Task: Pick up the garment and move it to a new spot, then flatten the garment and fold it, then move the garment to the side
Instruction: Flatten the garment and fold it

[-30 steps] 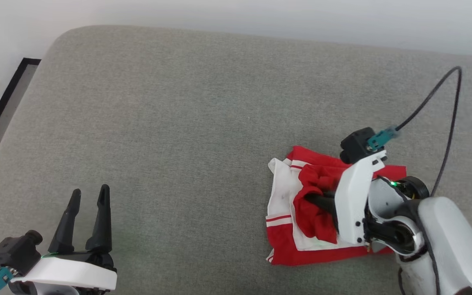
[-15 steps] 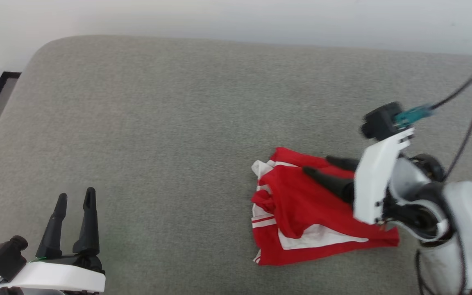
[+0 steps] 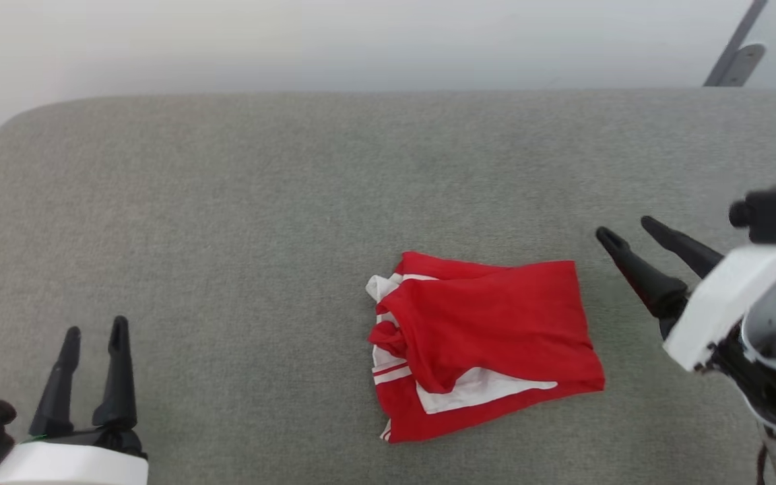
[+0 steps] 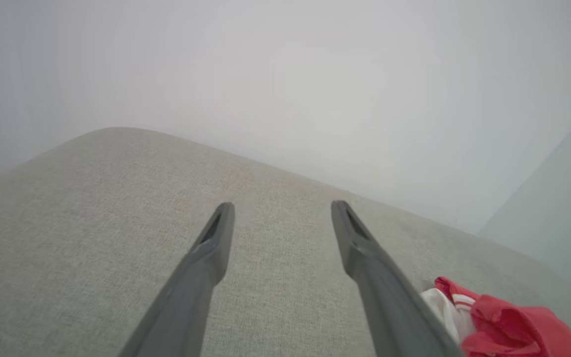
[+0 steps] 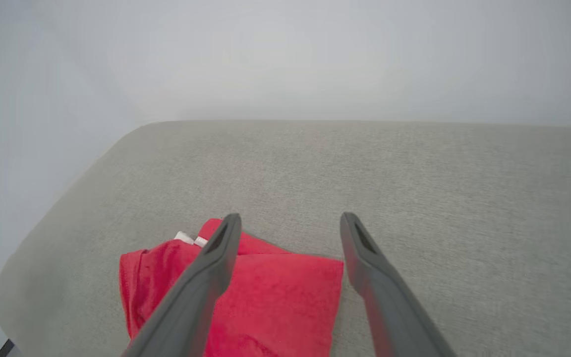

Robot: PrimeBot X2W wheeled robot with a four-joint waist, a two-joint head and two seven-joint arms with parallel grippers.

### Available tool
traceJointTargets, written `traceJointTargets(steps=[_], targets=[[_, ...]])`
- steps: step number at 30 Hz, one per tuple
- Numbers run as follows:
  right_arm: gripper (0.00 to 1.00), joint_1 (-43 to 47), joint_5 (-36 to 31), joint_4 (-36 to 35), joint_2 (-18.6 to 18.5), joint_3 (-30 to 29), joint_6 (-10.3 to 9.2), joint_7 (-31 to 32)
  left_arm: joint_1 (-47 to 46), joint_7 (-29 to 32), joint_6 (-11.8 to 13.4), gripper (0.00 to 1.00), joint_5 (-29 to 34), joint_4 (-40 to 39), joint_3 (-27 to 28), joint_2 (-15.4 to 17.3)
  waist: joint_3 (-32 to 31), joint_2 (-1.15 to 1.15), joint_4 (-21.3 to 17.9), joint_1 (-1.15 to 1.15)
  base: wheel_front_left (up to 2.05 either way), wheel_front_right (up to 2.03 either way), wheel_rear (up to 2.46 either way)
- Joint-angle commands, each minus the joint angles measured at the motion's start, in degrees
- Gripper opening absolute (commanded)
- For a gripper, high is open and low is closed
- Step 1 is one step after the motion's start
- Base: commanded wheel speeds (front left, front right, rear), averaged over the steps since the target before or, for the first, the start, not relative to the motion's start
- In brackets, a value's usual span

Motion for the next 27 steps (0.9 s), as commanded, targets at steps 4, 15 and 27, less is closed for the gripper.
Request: traceJointTargets(steps=[4, 15, 27], targets=[[1.0, 3.83, -1.5, 1.78, -1.89, 0.39, 0.0, -9.46, 2.17, -0.26, -0.18, 1.0, 1.23, -0.79, 1.16, 0.31, -2.12, 0.0, -1.96, 0.0, 0.0, 0.0, 0.0], [1.0, 11.29, -4.8, 11.86, -3.01, 2.58, 0.0, -33.34, 6.71, -0.26, -0.19, 1.0, 6.11, -0.54, 1.81, 0.43, -6.48, 0.0, -3.84, 0.0, 0.0, 0.0, 0.0], [1.0, 14.54, -5.87, 21.51, -2.06, 4.07, 0.0, -45.69, 8.99, -0.26, -0.19, 1.0, 9.76, -1.28, 3.97, -1.45, -8.85, 0.0, -3.73, 0.0, 0.0, 0.0, 0.0]])
